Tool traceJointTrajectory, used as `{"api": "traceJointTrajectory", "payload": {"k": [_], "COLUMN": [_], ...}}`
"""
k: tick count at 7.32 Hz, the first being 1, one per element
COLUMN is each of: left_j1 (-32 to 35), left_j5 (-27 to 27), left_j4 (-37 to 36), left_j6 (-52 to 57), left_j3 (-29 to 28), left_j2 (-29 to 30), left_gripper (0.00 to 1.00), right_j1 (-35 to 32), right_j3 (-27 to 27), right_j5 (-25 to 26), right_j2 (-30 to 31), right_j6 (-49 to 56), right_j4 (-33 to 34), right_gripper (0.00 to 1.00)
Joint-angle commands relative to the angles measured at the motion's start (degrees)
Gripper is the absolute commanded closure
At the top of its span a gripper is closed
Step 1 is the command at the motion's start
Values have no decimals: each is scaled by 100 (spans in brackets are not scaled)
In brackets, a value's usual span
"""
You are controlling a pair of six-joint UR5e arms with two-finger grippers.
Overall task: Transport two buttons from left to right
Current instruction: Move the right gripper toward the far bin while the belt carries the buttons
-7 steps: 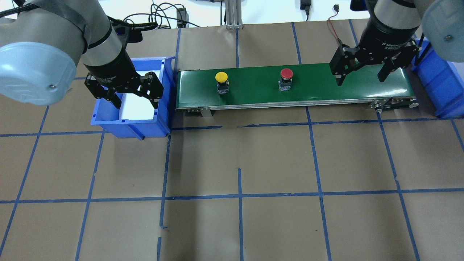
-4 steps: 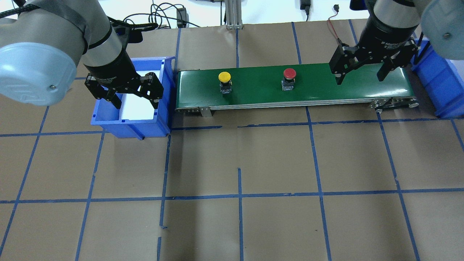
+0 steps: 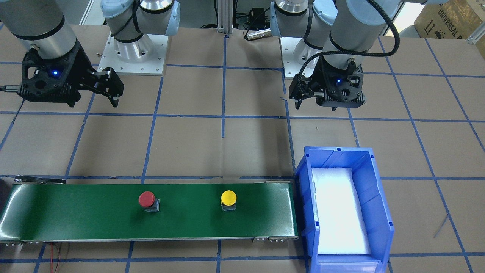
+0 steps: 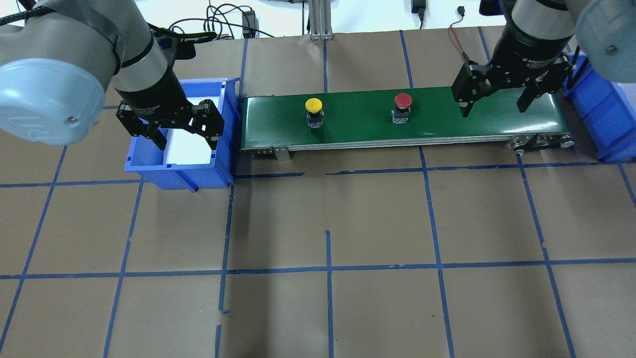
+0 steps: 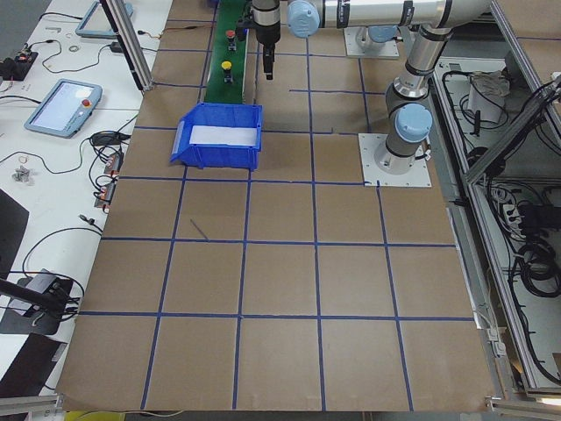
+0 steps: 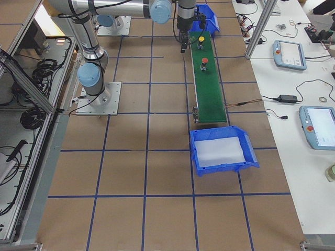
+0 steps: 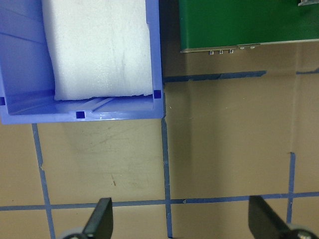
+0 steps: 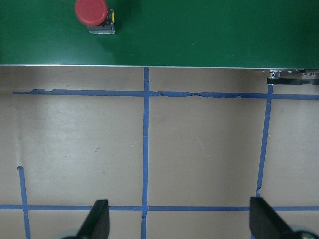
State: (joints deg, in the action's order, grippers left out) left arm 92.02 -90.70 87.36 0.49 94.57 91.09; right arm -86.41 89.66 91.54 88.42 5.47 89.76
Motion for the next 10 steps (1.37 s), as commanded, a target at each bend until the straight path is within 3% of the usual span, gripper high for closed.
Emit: {"api": "traceJointTrajectory", "payload": {"k": [1,4,7,10], "left_j1": [0,0,-9,0], "left_j5": [0,0,0,9], "left_j4": [0,-9,-9,-9], "left_j6": [3,12,12,3], "left_j3": [0,-17,-35,-26], "left_j2": [5,23,49,58], "left_gripper": [5,5,4,4], "right_j1": [53,1150,1196,1162], "right_j3": [-45,-177,-397,-257], "right_j5": [13,5,-170,-400], "right_j2": [-70,-561,-1465,-1801], "right_j6": [67,1215,1272,1490], "right_j4": [24,522,1463,1896], "right_gripper": [0,0,0,0]}}
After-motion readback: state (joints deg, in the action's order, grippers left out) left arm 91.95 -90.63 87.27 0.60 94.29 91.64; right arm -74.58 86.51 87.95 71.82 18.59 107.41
